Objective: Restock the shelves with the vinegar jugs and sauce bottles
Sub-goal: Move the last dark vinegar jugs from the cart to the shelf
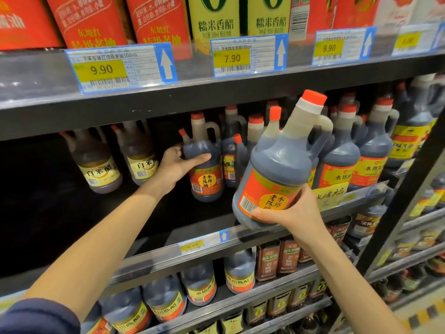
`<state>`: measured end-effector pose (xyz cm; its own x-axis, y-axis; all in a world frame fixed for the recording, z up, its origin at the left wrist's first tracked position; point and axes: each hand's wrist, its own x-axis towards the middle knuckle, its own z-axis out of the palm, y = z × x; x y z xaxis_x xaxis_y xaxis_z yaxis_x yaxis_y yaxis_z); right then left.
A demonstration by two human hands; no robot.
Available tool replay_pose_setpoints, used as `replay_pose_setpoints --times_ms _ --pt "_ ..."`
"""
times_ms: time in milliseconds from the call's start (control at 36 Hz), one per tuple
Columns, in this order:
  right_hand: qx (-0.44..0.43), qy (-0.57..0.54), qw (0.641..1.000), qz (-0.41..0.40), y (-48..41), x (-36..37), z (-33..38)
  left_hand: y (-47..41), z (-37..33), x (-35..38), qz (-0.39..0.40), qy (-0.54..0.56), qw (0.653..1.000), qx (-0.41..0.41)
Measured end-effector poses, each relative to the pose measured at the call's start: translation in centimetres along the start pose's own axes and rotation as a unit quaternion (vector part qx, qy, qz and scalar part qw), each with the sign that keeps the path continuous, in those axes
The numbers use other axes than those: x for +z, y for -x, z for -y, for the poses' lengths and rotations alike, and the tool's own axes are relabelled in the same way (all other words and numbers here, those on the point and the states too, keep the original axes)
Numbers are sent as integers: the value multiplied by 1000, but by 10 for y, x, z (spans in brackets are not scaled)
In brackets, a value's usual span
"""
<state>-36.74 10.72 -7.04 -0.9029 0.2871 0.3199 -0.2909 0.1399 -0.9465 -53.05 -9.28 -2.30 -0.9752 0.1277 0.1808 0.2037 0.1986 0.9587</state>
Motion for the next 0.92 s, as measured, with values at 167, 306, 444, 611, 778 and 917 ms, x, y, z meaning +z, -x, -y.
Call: replay_pose_setpoints --times_ms 167,306,444,611,778,917 --pt "-4 7 1000 26 0 11 2 53 -16 -7 -86 -5 986 144" --pt "-19 1 998 53 -2 31 4 92 -46 -8 171 -55 967 180" --pt "-36 3 996 77 -1 46 4 99 -73 -1 194 -95 962 167" --pt "-61 23 994 91 -4 58 4 102 -78 -15 165 -172 952 193" --pt "-76 32 993 83 -13 72 -3 102 -65 -27 123 -176 950 224" --pt "-75 62 993 70 -16 80 -11 101 -52 -29 137 -159 956 205"
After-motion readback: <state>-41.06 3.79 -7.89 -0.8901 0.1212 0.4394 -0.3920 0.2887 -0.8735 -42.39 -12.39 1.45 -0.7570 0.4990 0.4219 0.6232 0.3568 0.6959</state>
